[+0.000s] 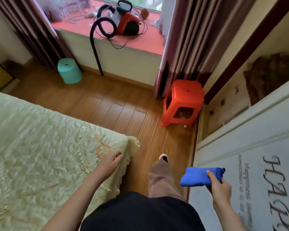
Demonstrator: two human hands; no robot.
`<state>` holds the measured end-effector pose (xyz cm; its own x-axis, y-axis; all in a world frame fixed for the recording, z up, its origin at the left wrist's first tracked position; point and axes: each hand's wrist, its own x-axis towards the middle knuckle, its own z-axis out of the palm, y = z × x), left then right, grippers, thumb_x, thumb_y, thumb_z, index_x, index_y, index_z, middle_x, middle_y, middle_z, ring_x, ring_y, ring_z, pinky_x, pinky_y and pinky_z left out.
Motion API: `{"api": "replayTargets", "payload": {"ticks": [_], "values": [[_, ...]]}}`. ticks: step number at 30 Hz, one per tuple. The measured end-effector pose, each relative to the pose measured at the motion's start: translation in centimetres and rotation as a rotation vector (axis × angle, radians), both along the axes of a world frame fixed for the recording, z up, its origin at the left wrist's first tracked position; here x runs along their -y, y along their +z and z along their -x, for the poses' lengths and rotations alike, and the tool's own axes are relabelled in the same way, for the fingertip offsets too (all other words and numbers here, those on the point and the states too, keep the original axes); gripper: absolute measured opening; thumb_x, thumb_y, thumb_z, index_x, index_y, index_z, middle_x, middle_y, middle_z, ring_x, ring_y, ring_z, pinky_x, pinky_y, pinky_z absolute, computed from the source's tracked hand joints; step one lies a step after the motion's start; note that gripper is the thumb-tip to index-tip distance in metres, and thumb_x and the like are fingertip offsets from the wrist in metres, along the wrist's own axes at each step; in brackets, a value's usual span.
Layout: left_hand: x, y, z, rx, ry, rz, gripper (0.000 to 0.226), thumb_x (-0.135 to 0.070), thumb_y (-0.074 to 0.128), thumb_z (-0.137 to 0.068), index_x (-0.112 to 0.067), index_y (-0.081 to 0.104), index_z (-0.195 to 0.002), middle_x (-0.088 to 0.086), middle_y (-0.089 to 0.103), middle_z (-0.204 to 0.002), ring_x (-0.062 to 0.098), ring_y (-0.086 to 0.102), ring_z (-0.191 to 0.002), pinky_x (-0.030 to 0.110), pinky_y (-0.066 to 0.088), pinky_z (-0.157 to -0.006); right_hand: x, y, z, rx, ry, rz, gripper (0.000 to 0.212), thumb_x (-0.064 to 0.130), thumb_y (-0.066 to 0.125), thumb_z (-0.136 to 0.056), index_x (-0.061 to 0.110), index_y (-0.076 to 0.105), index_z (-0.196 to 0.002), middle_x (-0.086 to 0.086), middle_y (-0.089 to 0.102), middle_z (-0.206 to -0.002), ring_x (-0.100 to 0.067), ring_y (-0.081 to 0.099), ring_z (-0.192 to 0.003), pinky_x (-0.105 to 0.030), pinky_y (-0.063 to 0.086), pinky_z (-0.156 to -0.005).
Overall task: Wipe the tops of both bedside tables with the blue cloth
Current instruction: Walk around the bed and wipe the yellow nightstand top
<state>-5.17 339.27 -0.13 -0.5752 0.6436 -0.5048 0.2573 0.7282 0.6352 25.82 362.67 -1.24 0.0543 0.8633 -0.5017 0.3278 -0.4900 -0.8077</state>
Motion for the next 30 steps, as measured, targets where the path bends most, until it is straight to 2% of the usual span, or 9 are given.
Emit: {"api": "replayTargets", "payload": {"ticks": [7, 9, 12, 15, 18, 22, 25, 27, 30], "values": [[-9.3, -1.6, 5.4, 0.077, 0.341, 0.072, 0.028, -0.033, 0.044, -0.096, -0.017, 0.066, -0.090, 0.004, 0.069, -0.087, 0.018, 0.063, -0.085, 0.042, 0.049, -0.084, -15.3, -1.8, 12.0, 0.024, 0.187, 0.075, 0.039, 0.021, 0.069, -0.084, -0.001, 0.063, -0.116, -0.016, 0.065, -0.107, -0.029, 0.062, -0.097, -0.040, 0.048, -0.088], [-11.2, -1.3, 6.7, 0.096, 0.452, 0.083, 0.029, -0.030, 0.044, -0.097, -0.013, 0.067, -0.093, 0.006, 0.069, -0.089, 0.020, 0.063, -0.087, 0.042, 0.048, -0.085, -19.3, -1.5, 16.7, 0.027, 0.311, 0.078, 0.028, 0.020, 0.068, -0.085, 0.003, 0.067, -0.106, -0.015, 0.067, -0.107, -0.028, 0.062, -0.098, -0.041, 0.048, -0.092], [-13.0, -1.1, 8.6, 0.094, 0.635, 0.058, 0.028, -0.027, 0.046, -0.096, -0.010, 0.067, -0.091, 0.008, 0.070, -0.089, 0.023, 0.064, -0.087, 0.043, 0.047, -0.084, -23.4, -0.3, 24.7, -0.004, 0.543, 0.073, 0.004, 0.011, 0.065, -0.087, 0.008, 0.066, -0.088, -0.011, 0.067, -0.096, -0.021, 0.060, -0.093, -0.033, 0.044, -0.086], [-13.8, -1.3, 9.8, 0.104, 0.803, 0.047, 0.030, -0.028, 0.047, -0.096, -0.006, 0.066, -0.091, 0.012, 0.069, -0.089, 0.028, 0.064, -0.088, 0.044, 0.047, -0.083, -25.2, 0.3, 32.5, -0.039, 0.738, 0.060, 0.008, 0.013, 0.068, -0.085, 0.009, 0.068, -0.092, -0.001, 0.069, -0.089, -0.020, 0.063, -0.093, -0.032, 0.045, -0.086], [-14.3, -2.5, 11.3, 0.126, 0.924, 0.062, 0.033, -0.032, 0.046, -0.096, -0.005, 0.063, -0.089, 0.016, 0.068, -0.090, 0.031, 0.063, -0.088, 0.044, 0.047, -0.082, -25.5, 0.5, 40.5, -0.074, 0.934, 0.074, 0.010, 0.013, 0.068, -0.085, 0.008, 0.070, -0.093, -0.003, 0.071, -0.088, -0.016, 0.064, -0.085, -0.029, 0.048, -0.078], [-15.6, -4.4, 14.7, 0.179, 1.083, 0.055, 0.036, -0.035, 0.044, -0.096, -0.006, 0.065, -0.093, 0.016, 0.067, -0.094, 0.029, 0.062, -0.092, 0.041, 0.047, -0.082, -25.0, -0.2, 50.3, -0.095, 1.138, 0.092, 0.008, 0.014, 0.070, -0.083, 0.006, 0.071, -0.082, -0.005, 0.070, -0.080, -0.013, 0.062, -0.077, -0.029, 0.049, -0.070], [-16.5, -5.3, 19.3, 0.219, 1.148, 0.035, 0.033, -0.036, 0.042, -0.096, -0.011, 0.062, -0.087, 0.010, 0.066, -0.088, 0.025, 0.061, -0.083, 0.036, 0.044, -0.076, -25.5, -0.1, 57.3, -0.076, 1.226, 0.102, 0.014, 0.016, 0.071, -0.082, 0.001, 0.070, -0.082, -0.004, 0.067, -0.076, -0.013, 0.059, -0.074, -0.031, 0.047, -0.069], [-16.8, -5.4, 23.3, 0.207, 1.171, 0.010, 0.027, -0.036, 0.042, -0.095, -0.019, 0.055, -0.079, 0.003, 0.058, -0.081, 0.017, 0.052, -0.075, 0.032, 0.038, -0.071, -26.2, 0.4, 61.6, -0.058, 1.247, 0.090, 0.012, 0.016, 0.071, -0.082, 0.004, 0.071, -0.082, -0.005, 0.070, -0.079, -0.014, 0.062, -0.075, -0.032, 0.048, -0.070], [-17.3, -4.6, 30.2, 0.169, 1.201, -0.044, 0.035, -0.042, 0.042, -0.090, -0.011, 0.051, -0.075, -0.003, 0.052, -0.075, 0.012, 0.048, -0.071, 0.030, 0.037, -0.067, -28.0, 1.2, 67.9, -0.043, 1.230, 0.025, 0.008, 0.014, 0.070, -0.084, 0.007, 0.070, -0.086, -0.007, 0.071, -0.084, -0.015, 0.063, -0.077, -0.026, 0.049, -0.067]]}}
